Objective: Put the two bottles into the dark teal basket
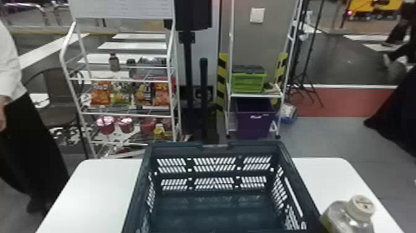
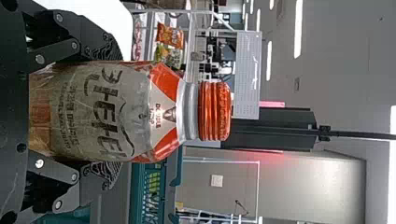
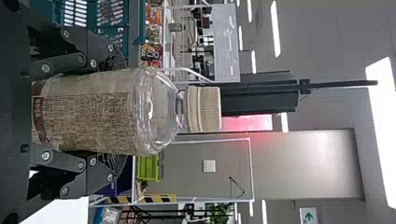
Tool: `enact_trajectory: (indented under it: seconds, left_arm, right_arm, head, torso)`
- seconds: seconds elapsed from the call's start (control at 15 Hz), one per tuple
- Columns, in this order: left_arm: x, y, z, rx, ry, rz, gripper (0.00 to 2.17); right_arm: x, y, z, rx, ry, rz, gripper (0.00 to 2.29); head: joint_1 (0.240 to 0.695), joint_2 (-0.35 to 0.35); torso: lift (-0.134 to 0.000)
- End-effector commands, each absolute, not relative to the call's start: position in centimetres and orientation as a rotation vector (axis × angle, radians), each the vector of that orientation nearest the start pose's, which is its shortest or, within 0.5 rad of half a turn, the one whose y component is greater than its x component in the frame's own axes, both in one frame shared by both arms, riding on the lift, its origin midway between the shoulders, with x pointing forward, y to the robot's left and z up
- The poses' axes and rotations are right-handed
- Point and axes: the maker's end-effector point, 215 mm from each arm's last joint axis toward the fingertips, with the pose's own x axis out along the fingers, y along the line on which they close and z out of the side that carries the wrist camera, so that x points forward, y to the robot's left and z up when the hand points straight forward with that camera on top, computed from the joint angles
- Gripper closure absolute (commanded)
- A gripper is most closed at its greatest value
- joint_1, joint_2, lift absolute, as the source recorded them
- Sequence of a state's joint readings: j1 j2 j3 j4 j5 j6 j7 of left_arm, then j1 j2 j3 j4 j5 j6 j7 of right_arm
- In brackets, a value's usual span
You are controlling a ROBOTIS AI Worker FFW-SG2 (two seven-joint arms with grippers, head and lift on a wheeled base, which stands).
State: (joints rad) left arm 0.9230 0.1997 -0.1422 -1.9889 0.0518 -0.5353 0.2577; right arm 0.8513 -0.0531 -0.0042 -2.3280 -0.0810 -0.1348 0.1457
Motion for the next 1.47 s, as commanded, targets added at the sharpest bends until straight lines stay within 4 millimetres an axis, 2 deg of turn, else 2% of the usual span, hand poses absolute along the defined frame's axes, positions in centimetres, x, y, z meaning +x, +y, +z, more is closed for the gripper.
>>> enact_trajectory:
  seconds: [0.0, 0.2, 0.4, 0.53, 0.67, 0.87, 1.07, 1.2, 1.4]
  left_arm:
    - [28.5, 22.2, -36.8, -0.034, -0.003, 0.028, 2.15]
    - [28.4, 22.2, -37.9, -0.019, 0.034, 0.019, 2.15]
    - [28.5, 21.3, -39.1, -0.014, 0.079, 0.002, 2.15]
    - [28.8, 21.1, -39.3, -0.011, 0.086, -0.004, 2.15]
    - [28.8, 21.0, -39.5, -0.012, 0.089, -0.006, 2.15]
    - [28.5, 21.1, -40.1, -0.013, 0.101, -0.003, 2.15]
    - [28.6, 21.1, -40.3, -0.012, 0.104, -0.004, 2.15]
    - [28.6, 21.0, -40.3, -0.013, 0.102, -0.005, 2.15]
    - [28.7, 21.0, -40.5, -0.013, 0.104, -0.006, 2.15]
  right_arm:
    - [37.8, -19.6, -27.3, 0.050, -0.031, 0.164, 2.05]
    - [40.9, -18.9, -27.2, 0.062, -0.010, 0.160, 2.05]
    - [44.1, -16.7, -29.5, 0.077, 0.093, 0.199, 2.05]
    - [46.6, -13.8, -30.5, 0.097, 0.190, 0.230, 2.05]
    - [48.4, -11.2, -30.6, 0.044, 0.251, 0.252, 2.05]
    - [48.0, -8.4, -34.6, -0.023, 0.512, 0.302, 2.05]
    - [46.5, -7.7, -38.6, -0.092, 0.745, 0.322, 2.05]
    - [47.3, -6.8, -39.3, -0.093, 0.793, 0.329, 2.05]
    - [48.6, -6.2, -41.5, -0.100, 0.878, 0.352, 2.04]
  head:
    - [0.499, 0.000]
    - [0.499, 0.000]
    - [0.499, 0.000]
    - [0.499, 0.000]
    - [0.499, 0.000]
    - [0.499, 0.000]
    - [0.499, 0.000]
    - [0.499, 0.000]
    - [0.499, 0.000]
  torso:
    - [0.000]
    - [0.000]
    - [0.000]
    - [0.000]
    - [0.000]
    - [0.000]
    - [0.000]
    - [0.000]
    - [0.000]
